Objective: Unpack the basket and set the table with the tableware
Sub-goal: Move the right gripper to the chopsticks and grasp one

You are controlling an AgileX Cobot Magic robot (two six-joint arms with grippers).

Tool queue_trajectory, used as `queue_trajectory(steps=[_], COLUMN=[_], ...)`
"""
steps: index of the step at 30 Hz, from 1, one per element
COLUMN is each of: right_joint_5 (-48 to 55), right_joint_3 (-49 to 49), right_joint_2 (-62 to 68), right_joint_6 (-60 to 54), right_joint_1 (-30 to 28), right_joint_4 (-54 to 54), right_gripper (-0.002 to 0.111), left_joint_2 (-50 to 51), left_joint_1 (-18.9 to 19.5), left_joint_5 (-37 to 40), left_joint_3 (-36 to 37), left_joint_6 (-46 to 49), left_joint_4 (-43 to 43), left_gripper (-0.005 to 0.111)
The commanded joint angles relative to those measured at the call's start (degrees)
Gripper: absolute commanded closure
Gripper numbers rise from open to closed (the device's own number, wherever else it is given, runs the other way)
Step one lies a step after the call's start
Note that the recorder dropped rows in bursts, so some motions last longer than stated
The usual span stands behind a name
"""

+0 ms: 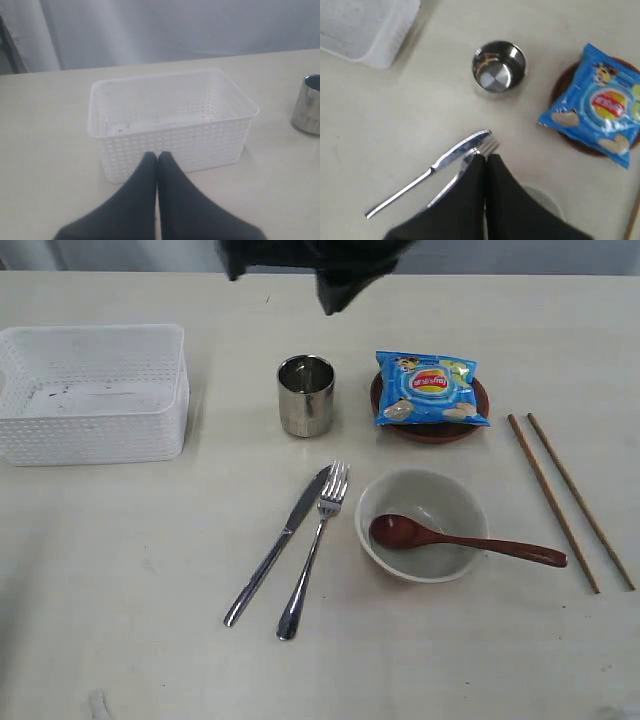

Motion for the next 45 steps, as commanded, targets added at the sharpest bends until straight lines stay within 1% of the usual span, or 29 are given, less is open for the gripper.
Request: queue_trajectory(steps=[1, 5, 6, 9, 11, 12, 13, 14, 15, 16, 17, 18, 19, 20, 22, 26, 29, 37, 43, 45], right_joint_5=[-0.06, -0.62, -1.11, -1.79, -1.92, -2.70, -6.39, -8.78, -11.83, -12.71, -13.35, -13.48, -13.47, -13.47, -14.02, -15.62, -19.80, -27.95, -29.90, -29.90], right_joint_3=[11.08, 18.56, 20.76, 25.63, 28.67, 30.40, 33.84, 35.32, 37.29, 38.04, 38.79, 39.12, 39.22, 39.22, 39.22, 39.22, 39.22, 39.22, 39.22, 39.22], right_joint_2=[-9.63, -16.33, -17.70, -19.87, -19.92, -19.80, -19.57, -19.28, -18.19, -17.40, -15.63, -14.53, -12.30, -11.19, -7.61, -2.09, 1.59, 7.80, 11.72, 12.83], right_joint_6=[-2.98, -7.85, -10.56, -18.46, -21.81, -21.98, -21.86, -21.86, -21.86, -22.12, -22.26, -22.26, -21.60, -21.43, -22.28, -22.06, -21.91, -21.91, -22.12, -22.12], right_joint_1=[-7.68, -17.26, -20.71, -28.69, -33.32, -34.91, -36.65, -37.08, -37.22, -37.22, -37.22, -37.22, -37.22, -37.22, -37.22, -37.22, -37.22, -37.22, -37.22, -37.22], right_joint_4=[1.80, 4.60, 6.56, 11.89, 13.62, 13.62, 14.05, 14.05, 14.05, 14.05, 13.63, 13.10, 12.05, 11.83, 11.45, 7.30, 5.91, 4.60, 3.63, 3.40], right_gripper=[0.109, 0.109, 0.109, 0.109, 0.109, 0.109, 0.109, 0.108, 0.102, 0.096, 0.083, 0.075, 0.065, 0.063, 0.064, 0.066, 0.066, 0.066, 0.066, 0.074], left_joint_2=[-0.26, -0.26, -0.26, -0.26, -0.26, -0.26, -0.26, -0.26, -0.26, -0.26, -0.26, -0.26, -0.26, -0.26, -0.26, -0.26, -0.26, -0.26, -0.26, -0.26], left_joint_1=[0.15, 0.15, 0.15, 0.15, 0.15, 0.15, 0.15, 0.15, 0.15, 0.15, 0.15, 0.15, 0.15, 0.15, 0.15, 0.15, 0.15, 0.15, 0.15, 0.15], left_joint_5=[-0.41, -0.41, -0.41, -0.41, -0.41, -0.41, -0.41, -0.41, -0.41, -0.41, -0.41, -0.41, -0.41, -0.41, -0.41, -0.41, -0.41, -0.41, -0.41, -0.41], left_joint_3=[0.15, 0.15, 0.15, 0.15, 0.15, 0.15, 0.15, 0.15, 0.15, 0.15, 0.15, 0.15, 0.15, 0.15, 0.15, 0.15, 0.15, 0.15, 0.15, 0.15], left_joint_6=[0.09, 0.09, 0.09, 0.09, 0.09, 0.09, 0.09, 0.09, 0.09, 0.09, 0.09, 0.09, 0.09, 0.09, 0.09, 0.09, 0.09, 0.09, 0.09, 0.09], left_joint_4=[-0.63, -0.63, -0.63, -0.63, -0.63, -0.63, -0.63, -0.63, -0.63, -0.63, -0.63, -0.63, -0.63, -0.63, -0.63, -0.63, -0.63, -0.63, -0.63, -0.63], left_gripper=[0.107, 0.107, 0.107, 0.107, 0.107, 0.107, 0.107, 0.107, 0.107, 0.107, 0.107, 0.107, 0.107, 0.107, 0.107, 0.107, 0.107, 0.107, 0.107, 0.107])
